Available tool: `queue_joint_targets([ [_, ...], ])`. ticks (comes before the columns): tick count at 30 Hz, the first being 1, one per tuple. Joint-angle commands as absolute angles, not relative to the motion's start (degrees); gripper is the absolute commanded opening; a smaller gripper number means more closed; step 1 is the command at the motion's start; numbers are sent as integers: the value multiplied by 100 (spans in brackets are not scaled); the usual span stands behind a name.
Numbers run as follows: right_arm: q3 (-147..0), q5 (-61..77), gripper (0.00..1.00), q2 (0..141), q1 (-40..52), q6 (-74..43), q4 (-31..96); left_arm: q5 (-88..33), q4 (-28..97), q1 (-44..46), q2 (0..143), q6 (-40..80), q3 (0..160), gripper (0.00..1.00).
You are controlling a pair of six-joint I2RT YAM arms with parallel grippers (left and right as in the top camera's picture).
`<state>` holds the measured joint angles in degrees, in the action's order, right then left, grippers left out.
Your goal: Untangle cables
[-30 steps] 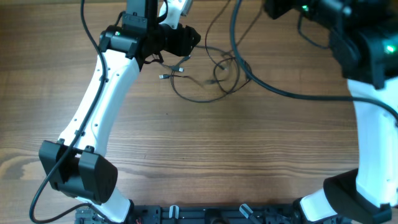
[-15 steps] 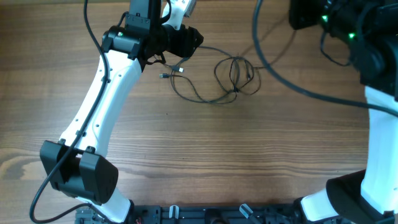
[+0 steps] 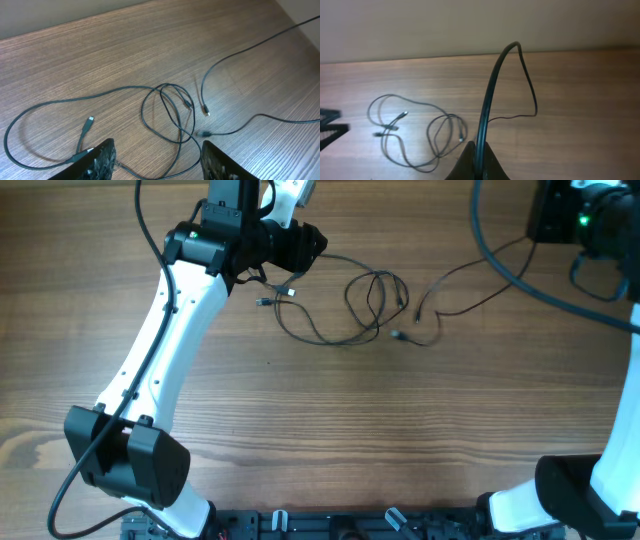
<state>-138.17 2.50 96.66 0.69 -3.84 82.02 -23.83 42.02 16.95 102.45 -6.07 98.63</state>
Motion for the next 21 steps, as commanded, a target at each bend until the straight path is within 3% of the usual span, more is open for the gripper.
queue_joint_targets([
  [1, -13885, -176, 4, 9843, -180, -617, 8178, -2458, 4189, 1728, 10245, -598, 9845, 56],
  [21, -13885, -189, 4, 10661, -2355, -1068, 8058, -2456, 4198, 1726, 10245, -727, 9845, 56],
])
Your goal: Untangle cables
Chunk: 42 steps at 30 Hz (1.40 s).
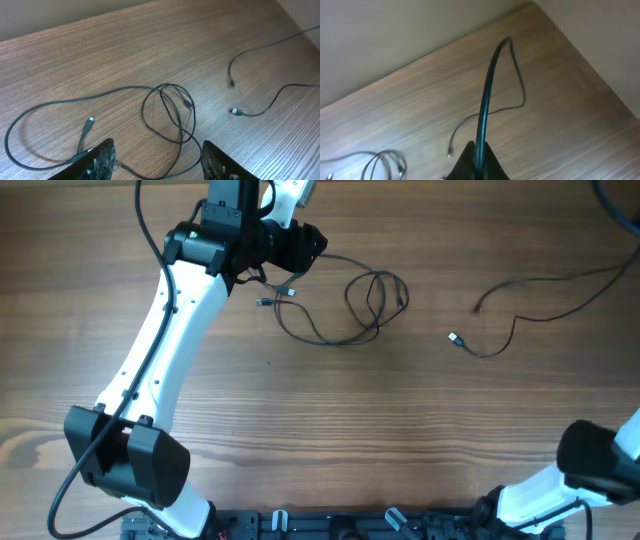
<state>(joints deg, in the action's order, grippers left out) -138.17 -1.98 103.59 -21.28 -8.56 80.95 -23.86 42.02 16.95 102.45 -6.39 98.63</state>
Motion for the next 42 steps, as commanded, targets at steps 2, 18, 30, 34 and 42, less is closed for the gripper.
queue_joint_targets([
  [2, -13885, -187, 4, 10794, -2495, -1120, 8018, -2456, 4198, 1726, 10245, -727, 9845, 57],
  [18, -13885, -34, 4, 11625, -3531, -1350, 7878, -2456, 4224, 1737, 10245, -727, 9845, 57],
  [30, -13885, -32, 4, 12223, -3522, -1138, 6324, -2436, 4226, 1743, 10245, -862, 9845, 57],
  [34, -13885, 10, 4, 12243, -3520, -934, 5413, -2434, 4160, 1743, 10245, -875, 9845, 57],
  [42, -13885, 145, 4, 12344, -3509, -613, 3977, -2436, 4108, 1743, 10245, -851, 9845, 56],
])
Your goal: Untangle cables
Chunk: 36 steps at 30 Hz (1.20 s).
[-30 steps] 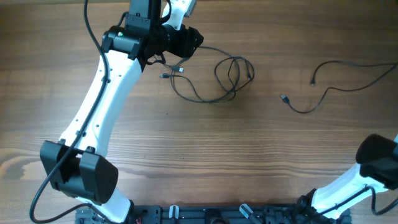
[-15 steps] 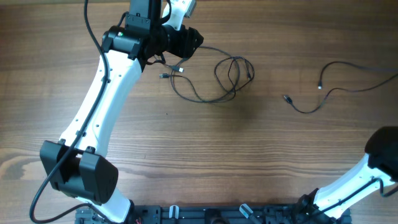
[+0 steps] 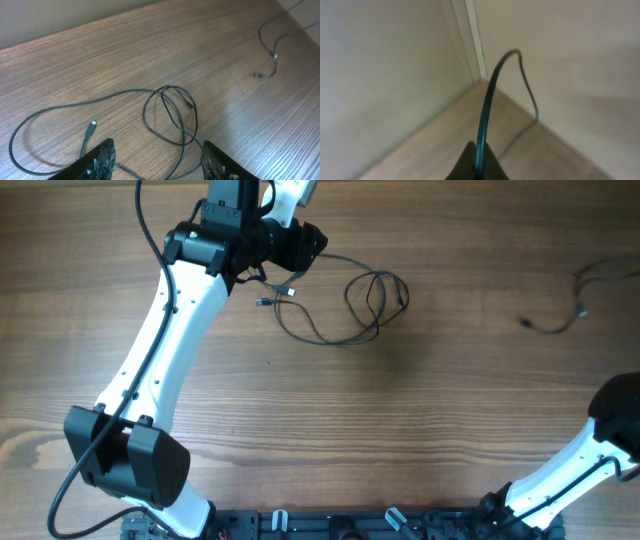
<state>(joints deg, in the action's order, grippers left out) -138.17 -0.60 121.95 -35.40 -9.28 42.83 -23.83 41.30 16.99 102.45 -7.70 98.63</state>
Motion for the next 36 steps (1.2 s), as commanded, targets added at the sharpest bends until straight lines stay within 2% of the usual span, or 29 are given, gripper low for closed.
queue_joint_targets([
  [1, -13885, 143, 4, 12385, -3505, -600, 3916, -2436, 4108, 1743, 10245, -851, 9845, 57],
  [6, -13885, 176, 4, 12825, -3395, -187, 3734, -2436, 4108, 1743, 10245, -709, 9845, 57],
  [16, -13885, 480, 4, 13926, -3100, -217, 3861, -2436, 4226, 1754, 10245, -701, 9848, 57],
  [36, -13885, 436, 4, 14960, -3120, -659, 4984, -2370, 4466, 1754, 10245, -703, 9848, 57],
])
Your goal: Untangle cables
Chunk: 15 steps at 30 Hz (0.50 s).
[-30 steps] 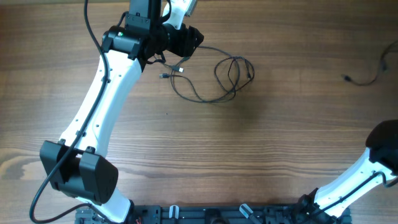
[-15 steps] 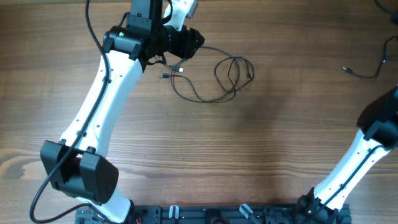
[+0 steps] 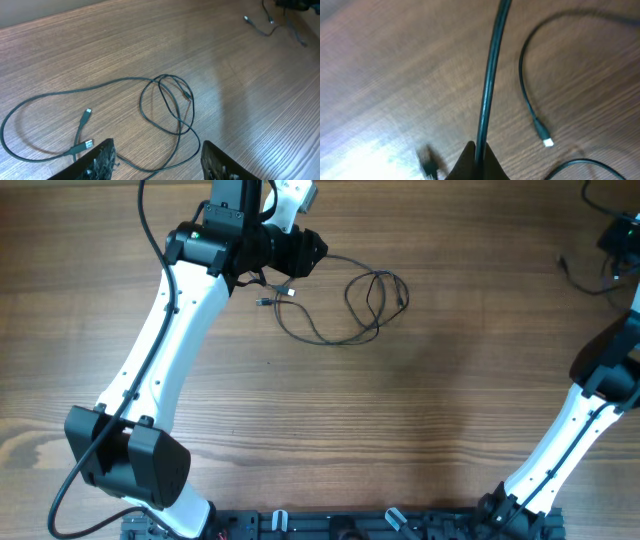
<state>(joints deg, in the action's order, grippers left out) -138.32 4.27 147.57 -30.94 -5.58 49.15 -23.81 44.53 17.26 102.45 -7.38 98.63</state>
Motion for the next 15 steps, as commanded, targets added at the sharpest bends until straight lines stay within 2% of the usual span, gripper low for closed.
queue_joint_targets([
  [1, -13885, 436, 4, 14971, -3120, -659, 5019, -2370, 4466, 1754, 10245, -703, 9848, 56],
  [4, -13885, 438, 5, 14971, -3120, -637, 5076, -2370, 4466, 1789, 10245, -703, 9848, 57],
  [5, -13885, 440, 13, 14971, -3120, -637, 5094, -2370, 4466, 1800, 10245, -703, 9845, 57],
  [7, -13885, 458, 57, 14971, -3120, -646, 5142, -2370, 4471, 1817, 10243, -703, 9848, 57],
  [9, -13885, 456, 90, 14971, -3120, -646, 5203, -2368, 4484, 1817, 10245, -705, 9848, 57],
  [10, -13885, 454, 100, 14971, -3120, -644, 5225, -2368, 4486, 1817, 10245, -705, 9848, 57],
  [15, -13887, 484, 99, 14969, -3118, -655, 5295, -2368, 4491, 1817, 10243, -705, 9848, 56],
])
